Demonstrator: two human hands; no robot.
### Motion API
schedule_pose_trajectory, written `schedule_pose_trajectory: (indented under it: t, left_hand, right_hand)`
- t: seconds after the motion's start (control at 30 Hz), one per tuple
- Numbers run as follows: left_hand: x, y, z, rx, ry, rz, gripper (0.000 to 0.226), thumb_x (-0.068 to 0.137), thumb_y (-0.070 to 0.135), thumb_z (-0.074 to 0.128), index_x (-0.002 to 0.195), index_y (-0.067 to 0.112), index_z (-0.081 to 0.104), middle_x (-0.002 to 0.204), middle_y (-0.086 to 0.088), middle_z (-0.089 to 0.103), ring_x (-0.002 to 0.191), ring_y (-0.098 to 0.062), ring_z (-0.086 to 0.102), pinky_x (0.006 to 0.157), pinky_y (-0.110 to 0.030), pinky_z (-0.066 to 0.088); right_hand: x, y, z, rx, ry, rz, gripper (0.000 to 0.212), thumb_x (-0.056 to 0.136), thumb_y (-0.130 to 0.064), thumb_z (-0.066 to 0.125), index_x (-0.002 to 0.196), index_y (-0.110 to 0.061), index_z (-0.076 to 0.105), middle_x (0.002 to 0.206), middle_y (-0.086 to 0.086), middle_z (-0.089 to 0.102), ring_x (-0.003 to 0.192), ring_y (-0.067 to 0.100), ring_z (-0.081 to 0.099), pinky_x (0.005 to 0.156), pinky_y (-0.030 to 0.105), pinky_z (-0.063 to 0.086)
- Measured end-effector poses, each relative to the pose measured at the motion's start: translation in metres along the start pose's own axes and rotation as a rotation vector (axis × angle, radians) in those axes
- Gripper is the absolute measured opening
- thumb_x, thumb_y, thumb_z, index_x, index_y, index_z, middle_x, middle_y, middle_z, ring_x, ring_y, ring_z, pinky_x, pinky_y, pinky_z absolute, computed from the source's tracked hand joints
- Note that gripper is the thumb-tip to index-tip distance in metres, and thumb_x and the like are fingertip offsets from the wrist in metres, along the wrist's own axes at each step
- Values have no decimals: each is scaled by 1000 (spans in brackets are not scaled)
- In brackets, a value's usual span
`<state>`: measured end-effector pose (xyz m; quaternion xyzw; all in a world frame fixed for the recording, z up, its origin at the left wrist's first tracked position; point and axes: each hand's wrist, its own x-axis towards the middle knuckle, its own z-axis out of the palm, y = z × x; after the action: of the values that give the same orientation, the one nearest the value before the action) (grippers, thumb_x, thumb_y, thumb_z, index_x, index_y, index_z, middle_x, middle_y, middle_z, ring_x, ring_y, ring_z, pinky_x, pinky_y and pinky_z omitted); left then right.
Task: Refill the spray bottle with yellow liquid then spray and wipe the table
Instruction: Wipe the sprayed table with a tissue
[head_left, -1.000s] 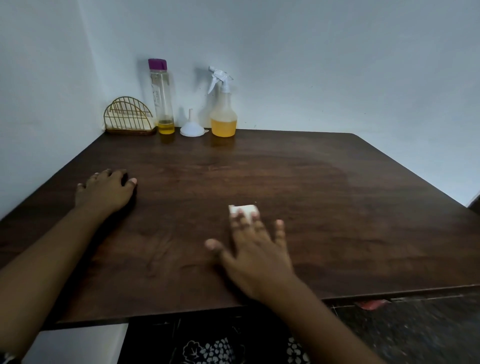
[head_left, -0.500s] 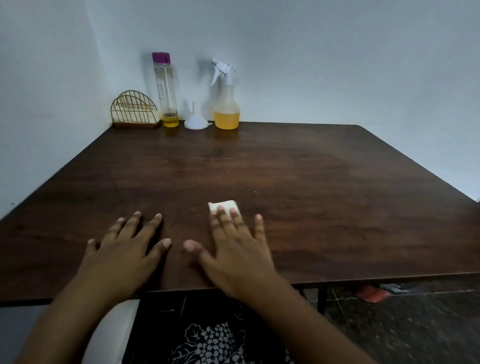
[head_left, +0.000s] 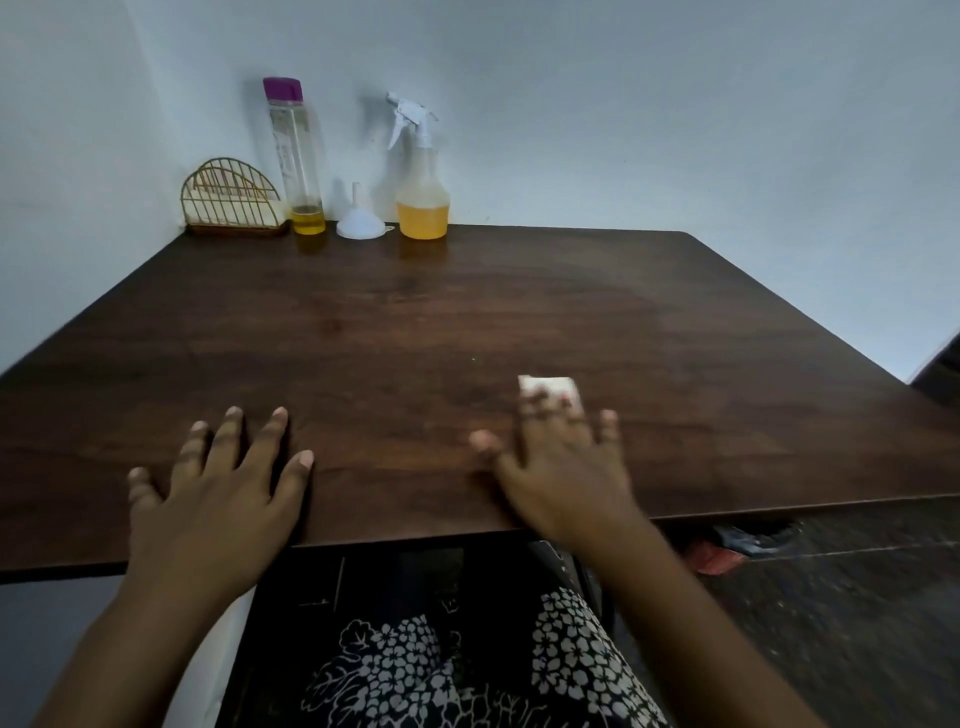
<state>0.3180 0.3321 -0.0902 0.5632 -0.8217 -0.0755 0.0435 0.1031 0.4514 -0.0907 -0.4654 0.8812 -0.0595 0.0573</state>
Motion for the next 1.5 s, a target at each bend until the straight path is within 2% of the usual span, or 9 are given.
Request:
schedule_pose_trajectory:
  t: [0.13,0.37,0.67,0.83,0.93,1.17,1.27,1.4,1.5]
  left_hand:
    - [2,0,1,0,-9,-15,60,90,59,13,147,43,1,160,3,1,146,-22,1,111,-57,12]
    - [1,3,0,10,-9,-7,61,90,60,11,147,42,1,160,2,1,146,-22,1,111,-57,12]
    - [2,-3,-5,13,-6,7,61,87,64,13,145,46,5,159,5,5,145,-19,3,112,-52,12]
    - [24,-27,-20,26,-79,28,63,85,69,19,144,48,12,159,6,7,145,-20,6,112,-49,14]
    - [58,-55,-30,64,-82,-19,63,86,68,21,145,44,18,159,2,7,146,-23,4,113,-53,10]
    - [150,-108,-32,154,-76,-15,64,85,70,26,141,40,30,157,-8,18,143,-33,15,112,-56,20]
    - [168,-105,-31,175,-57,11,64,87,69,24,142,37,29,156,-6,20,143,-30,15,112,-55,21]
    - [186,-95,-34,170,-42,16,62,90,65,24,144,34,28,157,-6,19,144,-30,14,111,-56,21]
    - [201,-86,-32,150,-22,38,62,91,63,24,144,32,28,156,-6,22,143,-29,18,110,-55,23]
  right_hand:
    - [-3,0,0,48,-21,-89,87,78,-74,0,150,-25,-4,157,-9,-9,143,8,-14,111,46,-17]
    - [12,87,-23,-2,-38,325,87,83,-73,3,150,-17,-2,159,1,-7,145,17,-9,113,51,-9]
    - [58,-82,3,75,-133,-213,86,87,-71,12,150,-15,-5,158,2,-8,145,16,-11,112,46,-15]
    - [59,-20,-8,41,-76,12,82,88,-70,10,150,-18,-6,158,1,-7,145,15,-9,113,47,-11]
    - [52,-32,-4,6,-62,64,86,87,-70,9,149,-13,-6,158,5,-8,145,18,-10,114,47,-10]
    - [10,-168,25,74,-78,-421,86,88,-70,13,150,-13,-3,159,3,-5,145,15,-12,111,42,-19]
    - [27,-132,22,13,-33,-319,86,86,-71,11,150,-15,-3,159,1,-3,145,12,-9,111,43,-18]
    - [53,-82,6,-27,-69,20,89,85,-73,7,149,-13,-5,159,4,-7,145,15,-11,113,45,-12]
    - [63,-123,12,-7,-95,-90,91,86,-72,10,148,-9,-9,158,7,-10,144,17,-13,113,44,-13]
